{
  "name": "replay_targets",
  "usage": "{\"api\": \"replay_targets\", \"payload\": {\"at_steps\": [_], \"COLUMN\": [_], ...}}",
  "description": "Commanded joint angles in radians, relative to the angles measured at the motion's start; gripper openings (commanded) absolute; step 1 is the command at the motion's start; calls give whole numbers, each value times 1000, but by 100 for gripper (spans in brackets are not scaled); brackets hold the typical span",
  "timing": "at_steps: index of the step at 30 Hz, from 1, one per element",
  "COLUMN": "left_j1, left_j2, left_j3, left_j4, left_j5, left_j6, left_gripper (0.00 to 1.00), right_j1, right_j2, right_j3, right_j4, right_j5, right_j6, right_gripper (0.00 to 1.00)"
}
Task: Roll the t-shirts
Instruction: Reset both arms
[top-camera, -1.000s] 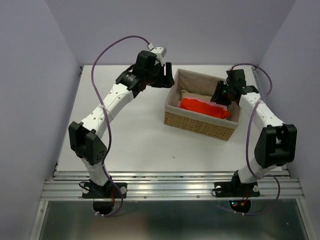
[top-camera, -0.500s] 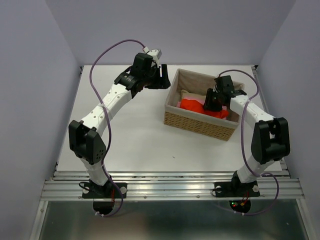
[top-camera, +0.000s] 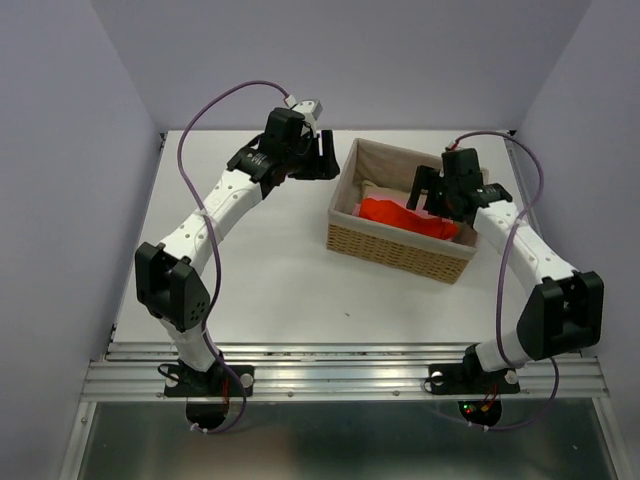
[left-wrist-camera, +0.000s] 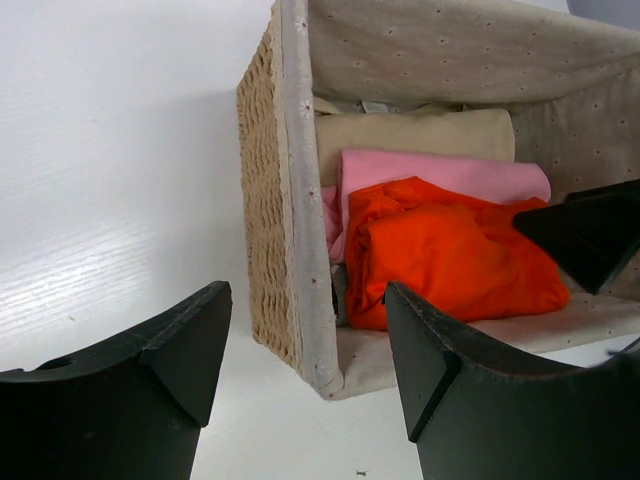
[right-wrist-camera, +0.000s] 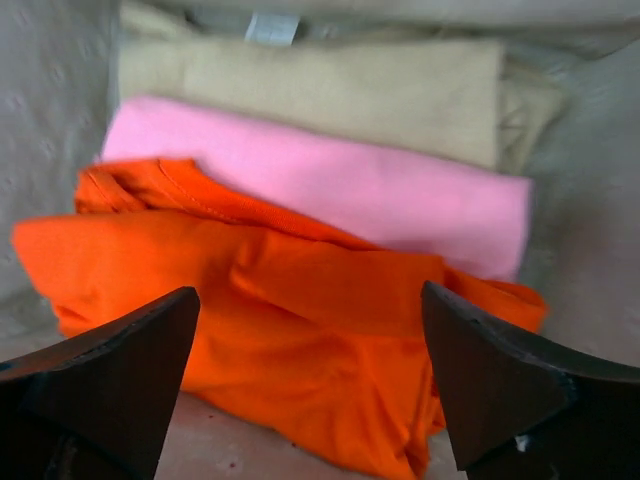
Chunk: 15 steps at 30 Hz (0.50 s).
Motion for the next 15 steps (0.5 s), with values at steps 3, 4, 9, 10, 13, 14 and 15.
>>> {"api": "replay_targets", "payload": {"at_steps": [3,4,9,10,13,14,15], "left_j1": [2,4,7,7,10,10,12], "left_j2": [-117,-129,-182,-200,-231,-252,-260], "left_j3": [-36,-45,-76,-86,-109,-115,-123], "left_j4": [28,30,30,31,37,41,44], "left_j5": [-52,-55,-135,-150,-205,-220,-228], "left_j6": [21,19,25,28,38,45,47], "left_gripper": [73,73,73,73,73,73,73], "right_j1": [9,9,9,9,9,9,9], "right_j2": [-133,-142,-211,-219,-259,-271,-283], "right_j3": [68,71,49,45,25,19,12], "right_j4": [24,21,19,18,14,13,14], "right_j5": [264,299,396,426,475,488,499], "right_j6": [51,53,96,100,120,125,127], "right_gripper": [100,100,100,100,100,100,100]}}
